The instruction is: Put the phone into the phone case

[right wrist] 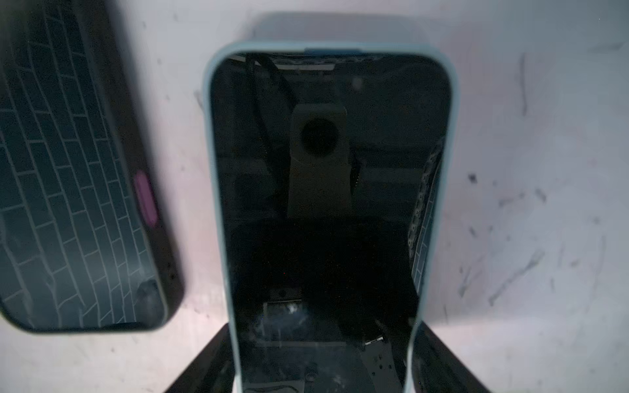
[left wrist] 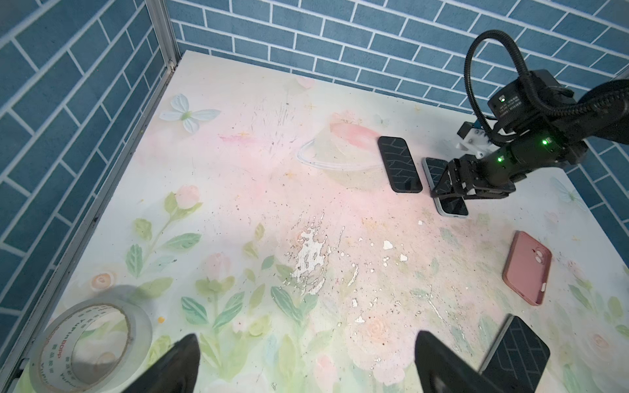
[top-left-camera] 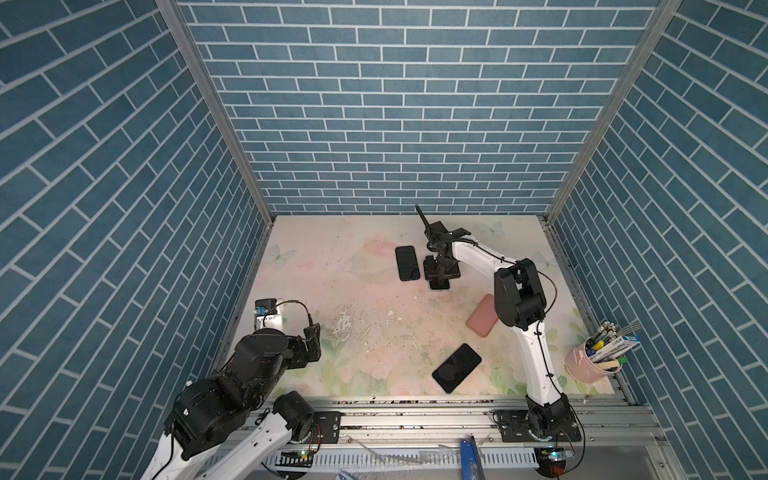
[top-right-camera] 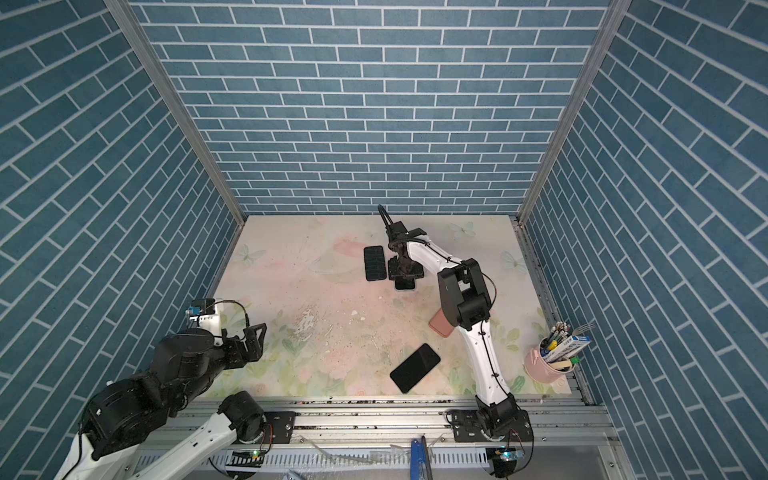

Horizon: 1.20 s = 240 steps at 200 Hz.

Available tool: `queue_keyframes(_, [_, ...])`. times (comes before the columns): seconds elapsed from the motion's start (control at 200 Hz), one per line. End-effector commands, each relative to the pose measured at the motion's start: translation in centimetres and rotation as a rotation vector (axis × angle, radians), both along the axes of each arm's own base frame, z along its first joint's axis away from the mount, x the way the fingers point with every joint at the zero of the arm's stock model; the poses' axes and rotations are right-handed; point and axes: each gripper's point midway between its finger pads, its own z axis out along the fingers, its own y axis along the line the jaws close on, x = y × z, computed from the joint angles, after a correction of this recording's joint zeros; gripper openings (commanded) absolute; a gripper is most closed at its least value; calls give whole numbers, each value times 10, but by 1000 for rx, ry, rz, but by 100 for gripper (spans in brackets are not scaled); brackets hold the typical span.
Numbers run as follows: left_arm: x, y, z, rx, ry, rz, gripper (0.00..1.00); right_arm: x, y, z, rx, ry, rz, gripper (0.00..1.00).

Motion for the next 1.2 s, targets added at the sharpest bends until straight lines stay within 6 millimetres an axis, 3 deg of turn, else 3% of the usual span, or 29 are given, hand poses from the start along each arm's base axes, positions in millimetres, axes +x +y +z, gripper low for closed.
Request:
queue_keyframes(0.0, [0,1,-2,10,-1,-1,99,-7,-12,-2,-53,49,40,85])
queue_keyframes(0.14, [0,1,-1,4,-7,-3,100,-23,-27,23,-49,-17,23,88])
queue_keyframes(0.28, [0,-1,-2,5,-3,-8,100,-73,-61,41,-41,-51,-18,86])
queue_keyframes(0.425, [1,-2,-2,5,-2,-10,100,-134,-93,37,1,-47,-55,85])
queue_keyframes(0.55, [2,-2,-2,3,-3,-13,100,-167,-120,32,-9,-48,-122,82])
queue_keyframes(0.81, [2,-3,-3,5,5,-15,99,-178,-160,8,-86,-15,-275,59])
queue_keyframes(1.08, [1,-2,0,-7,-15,-13,100,-183,-165,-23,-83,80,-361,57])
queue_keyframes(1.095, [2,-3,-1,-5,-12,-14,100,-183,-164,-24,-79,83,-363,52])
queue_keyframes(1.115, [2,-3,-1,-3,-10,-16,100,-184,-163,-26,-72,89,-363,36])
queue_keyframes(1.135, [2,-4,-2,-2,-5,-18,100,-184,-163,-27,-68,93,-364,33])
queue_keyframes(1.16, [3,-4,-2,1,0,-18,100,-185,-161,-29,-58,99,-362,21])
queue_keyframes(1.195, [4,-5,-3,4,6,-20,99,-186,-159,-30,-49,103,-362,16])
